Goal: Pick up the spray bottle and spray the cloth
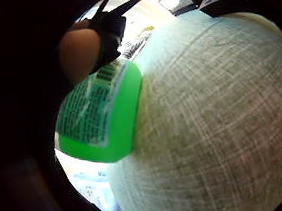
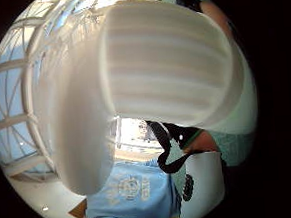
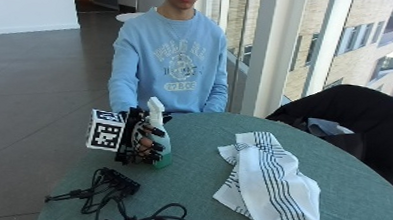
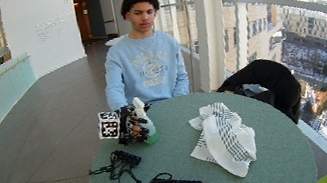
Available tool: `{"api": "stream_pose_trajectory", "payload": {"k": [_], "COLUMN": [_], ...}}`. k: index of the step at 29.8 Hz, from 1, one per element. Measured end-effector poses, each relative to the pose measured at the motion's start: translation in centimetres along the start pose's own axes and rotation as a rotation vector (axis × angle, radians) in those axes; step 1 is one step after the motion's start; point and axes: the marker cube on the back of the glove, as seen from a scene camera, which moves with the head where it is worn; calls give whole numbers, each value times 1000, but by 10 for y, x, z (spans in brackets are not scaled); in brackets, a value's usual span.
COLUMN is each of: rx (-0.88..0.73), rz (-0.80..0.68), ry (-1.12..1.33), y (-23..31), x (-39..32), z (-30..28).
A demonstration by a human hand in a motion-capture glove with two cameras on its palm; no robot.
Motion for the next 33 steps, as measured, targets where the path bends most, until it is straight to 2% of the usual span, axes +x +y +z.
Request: {"api": "stream_pose_trajectory", "payload": {"k": [15,29,33], "rx": [142,12,-29], "rz": [-43,-45,-4], "ry": [-11,151,200], "y": [-12,-31,-40], "x": [0,-49,-62], "z": [11,-1,-2]}}
